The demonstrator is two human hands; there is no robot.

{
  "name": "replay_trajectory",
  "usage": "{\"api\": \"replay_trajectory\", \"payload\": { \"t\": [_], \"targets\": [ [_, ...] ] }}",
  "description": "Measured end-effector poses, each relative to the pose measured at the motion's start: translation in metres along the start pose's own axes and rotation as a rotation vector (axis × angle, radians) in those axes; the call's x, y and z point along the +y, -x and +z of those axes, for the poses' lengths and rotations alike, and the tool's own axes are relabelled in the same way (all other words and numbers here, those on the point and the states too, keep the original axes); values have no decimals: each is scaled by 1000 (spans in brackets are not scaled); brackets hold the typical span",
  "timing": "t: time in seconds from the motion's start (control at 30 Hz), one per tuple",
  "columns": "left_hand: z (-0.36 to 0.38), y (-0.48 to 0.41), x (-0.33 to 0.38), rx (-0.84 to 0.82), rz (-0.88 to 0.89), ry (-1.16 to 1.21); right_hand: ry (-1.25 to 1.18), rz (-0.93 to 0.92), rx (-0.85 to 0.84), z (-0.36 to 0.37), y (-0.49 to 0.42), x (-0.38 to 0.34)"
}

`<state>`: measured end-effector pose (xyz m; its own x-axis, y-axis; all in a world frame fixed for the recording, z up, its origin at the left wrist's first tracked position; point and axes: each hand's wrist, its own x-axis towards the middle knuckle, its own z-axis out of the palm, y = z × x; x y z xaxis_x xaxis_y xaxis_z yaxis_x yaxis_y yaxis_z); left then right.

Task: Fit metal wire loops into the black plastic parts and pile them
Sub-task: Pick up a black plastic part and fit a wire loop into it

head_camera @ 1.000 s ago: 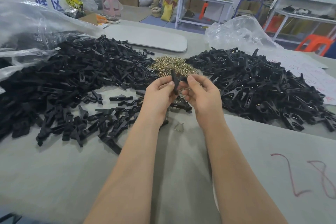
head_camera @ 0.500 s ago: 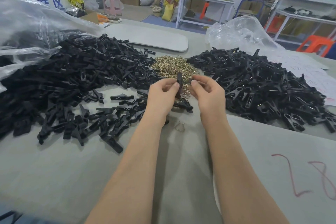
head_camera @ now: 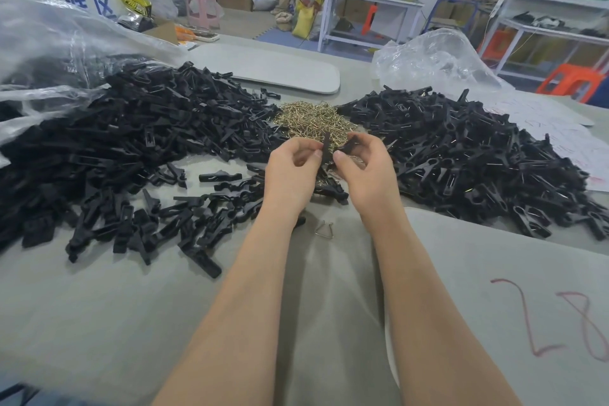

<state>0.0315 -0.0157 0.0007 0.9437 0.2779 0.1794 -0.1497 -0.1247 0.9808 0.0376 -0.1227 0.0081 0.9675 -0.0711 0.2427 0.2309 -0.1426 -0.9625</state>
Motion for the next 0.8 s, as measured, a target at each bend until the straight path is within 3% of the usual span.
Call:
{"api": "replay_trajectory", "payload": {
  "t": [0.3,0.47,0.8],
  "targets": [
    [0,3,4,-130,-15,-29,85,-4,49,-2,-5,5],
    [-2,2,4,-89,-91,92,96,-42,34,-6,-5,4],
    [-1,6,6,-106,-84,91,31,21,7,-7,-4,2]
  ]
}}
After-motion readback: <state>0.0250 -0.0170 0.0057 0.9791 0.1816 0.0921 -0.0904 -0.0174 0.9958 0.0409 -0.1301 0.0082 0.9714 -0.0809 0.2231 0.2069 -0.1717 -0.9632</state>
